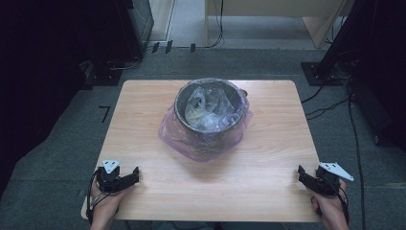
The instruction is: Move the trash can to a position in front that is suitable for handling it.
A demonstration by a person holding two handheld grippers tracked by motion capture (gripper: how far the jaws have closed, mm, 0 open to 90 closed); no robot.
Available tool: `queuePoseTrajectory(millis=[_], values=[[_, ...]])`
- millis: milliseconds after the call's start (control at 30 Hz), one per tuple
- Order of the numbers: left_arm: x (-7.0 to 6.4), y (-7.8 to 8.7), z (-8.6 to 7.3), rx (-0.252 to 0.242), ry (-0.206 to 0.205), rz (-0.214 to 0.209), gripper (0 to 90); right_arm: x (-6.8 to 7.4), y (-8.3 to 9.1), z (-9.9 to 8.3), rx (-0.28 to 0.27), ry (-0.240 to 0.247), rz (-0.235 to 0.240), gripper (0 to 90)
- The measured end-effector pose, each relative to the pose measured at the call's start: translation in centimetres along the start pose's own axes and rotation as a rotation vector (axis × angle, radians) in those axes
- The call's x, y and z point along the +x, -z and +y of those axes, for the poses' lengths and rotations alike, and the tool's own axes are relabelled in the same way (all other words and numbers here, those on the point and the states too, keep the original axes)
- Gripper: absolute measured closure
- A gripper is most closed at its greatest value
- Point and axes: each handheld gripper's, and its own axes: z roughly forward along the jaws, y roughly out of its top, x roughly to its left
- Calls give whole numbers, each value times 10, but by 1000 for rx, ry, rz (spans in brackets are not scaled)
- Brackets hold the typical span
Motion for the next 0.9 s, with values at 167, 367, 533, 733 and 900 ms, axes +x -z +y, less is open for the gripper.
queuePoseTrajectory(millis=[167,367,533,733,900], values=[[-1,0,0,-5,4,3,102,2,4,6,-80,-5,22,341],[-4,2,7,-8,33,17,252,20,0,39,-193,-21,93,467],[-13,1,27,-32,41,10,254,36,-7,61,-198,-6,83,508],[-28,3,51,-84,46,-39,305,61,-16,99,-228,-28,178,534],[-42,3,66,-124,46,-66,351,86,-26,123,-216,10,210,532]])
